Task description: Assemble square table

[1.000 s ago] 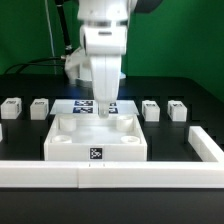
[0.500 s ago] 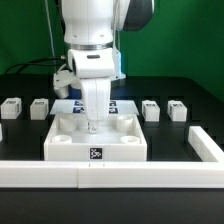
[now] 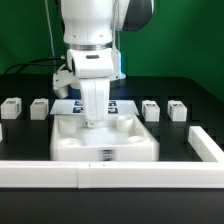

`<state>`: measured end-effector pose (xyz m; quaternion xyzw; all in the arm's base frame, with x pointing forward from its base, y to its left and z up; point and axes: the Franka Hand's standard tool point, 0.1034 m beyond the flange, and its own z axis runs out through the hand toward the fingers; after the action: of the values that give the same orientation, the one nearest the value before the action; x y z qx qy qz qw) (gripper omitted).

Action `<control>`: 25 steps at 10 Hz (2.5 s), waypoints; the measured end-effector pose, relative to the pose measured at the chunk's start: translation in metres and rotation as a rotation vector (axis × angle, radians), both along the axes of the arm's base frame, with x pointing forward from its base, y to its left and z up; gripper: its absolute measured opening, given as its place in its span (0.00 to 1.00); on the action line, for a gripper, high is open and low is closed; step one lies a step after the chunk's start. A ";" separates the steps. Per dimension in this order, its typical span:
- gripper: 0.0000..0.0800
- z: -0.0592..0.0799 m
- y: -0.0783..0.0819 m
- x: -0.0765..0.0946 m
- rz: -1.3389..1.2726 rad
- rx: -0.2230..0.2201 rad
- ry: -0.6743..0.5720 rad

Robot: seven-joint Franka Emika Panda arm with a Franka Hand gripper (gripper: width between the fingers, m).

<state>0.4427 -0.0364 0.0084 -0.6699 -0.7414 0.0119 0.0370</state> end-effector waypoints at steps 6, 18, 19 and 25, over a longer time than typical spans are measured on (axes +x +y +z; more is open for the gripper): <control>0.08 0.000 0.000 0.000 -0.001 0.000 0.000; 0.08 -0.001 0.095 0.050 -0.157 0.019 -0.016; 0.08 -0.001 0.094 0.050 -0.150 0.020 -0.018; 0.72 -0.001 0.093 0.050 -0.153 0.021 -0.018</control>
Offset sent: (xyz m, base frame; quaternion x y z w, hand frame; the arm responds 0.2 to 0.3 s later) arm 0.0000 0.0000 0.0000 0.0000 0.0000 0.0000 1.0000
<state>0.4928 0.0562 0.0071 -0.7242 -0.6885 -0.0048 0.0380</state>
